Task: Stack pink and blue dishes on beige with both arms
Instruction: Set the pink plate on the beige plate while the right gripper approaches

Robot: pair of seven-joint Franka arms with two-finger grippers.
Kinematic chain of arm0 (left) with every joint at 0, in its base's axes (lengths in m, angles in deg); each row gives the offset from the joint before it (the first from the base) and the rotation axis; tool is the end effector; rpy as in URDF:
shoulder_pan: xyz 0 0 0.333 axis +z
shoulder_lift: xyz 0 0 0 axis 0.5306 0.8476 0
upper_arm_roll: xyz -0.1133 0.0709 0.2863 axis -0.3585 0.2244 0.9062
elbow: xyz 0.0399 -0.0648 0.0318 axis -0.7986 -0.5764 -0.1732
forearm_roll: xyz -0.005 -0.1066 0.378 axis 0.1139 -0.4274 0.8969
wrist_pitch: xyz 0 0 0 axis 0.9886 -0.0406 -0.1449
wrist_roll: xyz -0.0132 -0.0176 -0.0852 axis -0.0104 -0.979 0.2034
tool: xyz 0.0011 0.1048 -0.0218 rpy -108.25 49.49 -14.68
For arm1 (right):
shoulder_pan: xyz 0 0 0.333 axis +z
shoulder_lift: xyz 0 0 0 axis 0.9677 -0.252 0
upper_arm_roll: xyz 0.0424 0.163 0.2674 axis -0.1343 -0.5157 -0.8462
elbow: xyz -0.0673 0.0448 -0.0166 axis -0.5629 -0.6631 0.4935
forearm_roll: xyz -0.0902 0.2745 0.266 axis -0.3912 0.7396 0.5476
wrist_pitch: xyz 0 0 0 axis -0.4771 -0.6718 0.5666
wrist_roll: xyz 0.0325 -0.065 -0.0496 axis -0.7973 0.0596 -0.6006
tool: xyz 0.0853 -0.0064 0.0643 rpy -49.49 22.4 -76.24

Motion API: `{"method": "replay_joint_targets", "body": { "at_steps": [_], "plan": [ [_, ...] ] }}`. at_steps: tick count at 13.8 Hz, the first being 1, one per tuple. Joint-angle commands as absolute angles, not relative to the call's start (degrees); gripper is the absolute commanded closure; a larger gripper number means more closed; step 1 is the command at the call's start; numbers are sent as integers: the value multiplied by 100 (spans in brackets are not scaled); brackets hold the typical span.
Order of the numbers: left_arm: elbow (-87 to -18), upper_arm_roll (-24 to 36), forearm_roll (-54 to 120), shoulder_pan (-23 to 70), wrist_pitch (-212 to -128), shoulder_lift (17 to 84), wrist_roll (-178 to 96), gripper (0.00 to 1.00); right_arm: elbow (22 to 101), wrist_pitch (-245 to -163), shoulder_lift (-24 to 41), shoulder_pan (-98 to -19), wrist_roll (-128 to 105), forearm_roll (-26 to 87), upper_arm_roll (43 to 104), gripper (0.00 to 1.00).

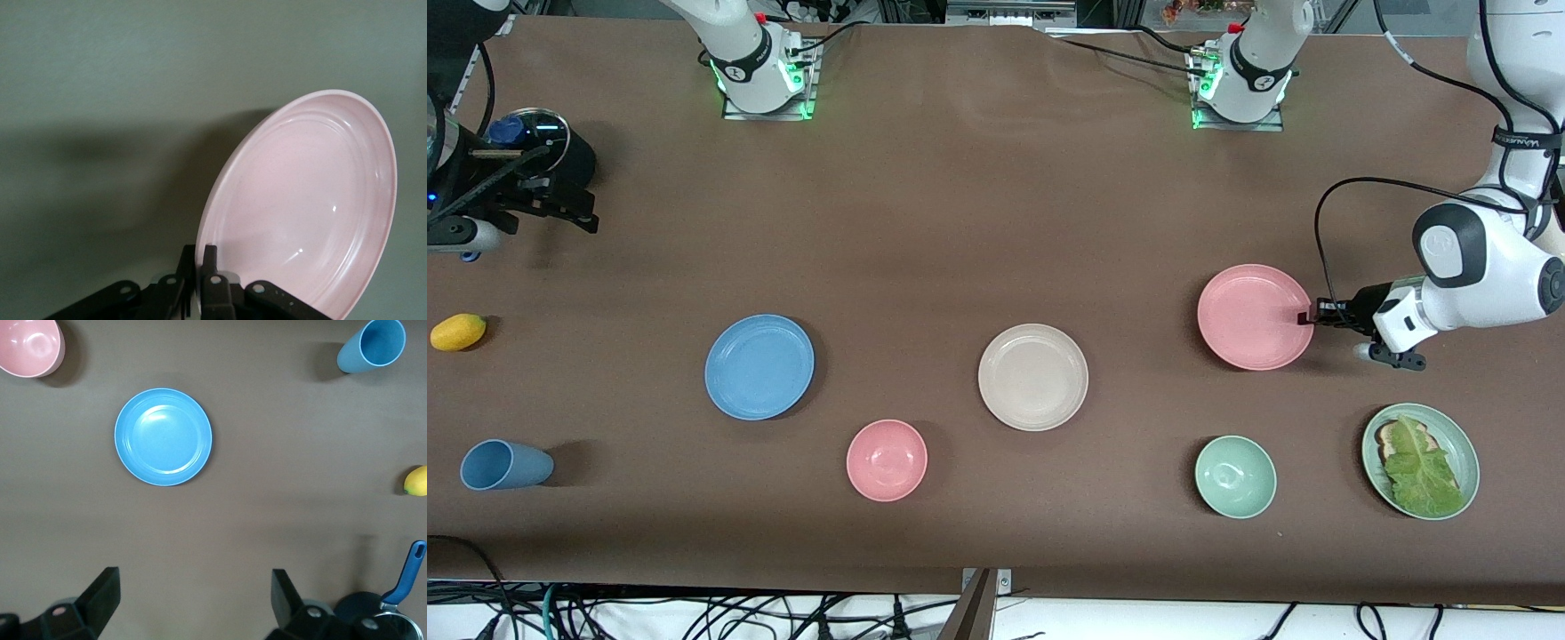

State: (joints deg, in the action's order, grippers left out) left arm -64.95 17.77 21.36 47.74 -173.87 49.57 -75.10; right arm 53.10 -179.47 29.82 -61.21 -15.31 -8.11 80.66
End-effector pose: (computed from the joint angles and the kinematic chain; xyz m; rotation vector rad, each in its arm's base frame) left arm 0.5806 0.0795 0.2387 2.7275 -0.1129 -0.2256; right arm 0.5671 0.0130 0.5976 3.1026 0.0678 -0.0540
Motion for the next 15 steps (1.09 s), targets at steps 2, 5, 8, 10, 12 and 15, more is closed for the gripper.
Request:
{"method": "replay_joint_targets", "body": {
  "at_steps": [2,5,8,10,12,15],
  "plan": [
    [-6363,1277,1995,4690,-17269,4893,-6553,100,5214,-17862,2957,-6169,-1544,-780,8047,0],
    [-6152,960,1986,4401,-17356,4928,-5454,100,5214,-17862,2957,-6161,-1580,-780,8047,0],
    [-5976,687,1775,4076,-17619,4980,-4478,100,5214,-17862,2948,-6169,-1562,-780,8047,0],
    [-5967,677,1783,3664,-18058,5042,-3950,100,5222,-17862,2939,-6178,-1545,-771,8047,0],
    [-5958,677,1783,3303,-18471,5182,-3502,100,5214,-17862,2939,-6178,-1545,-771,8047,0],
    [-5757,677,1783,2758,-18973,5490,-2817,100,5214,-17862,2939,-6126,-1597,-771,8030,0]
  ]
}}
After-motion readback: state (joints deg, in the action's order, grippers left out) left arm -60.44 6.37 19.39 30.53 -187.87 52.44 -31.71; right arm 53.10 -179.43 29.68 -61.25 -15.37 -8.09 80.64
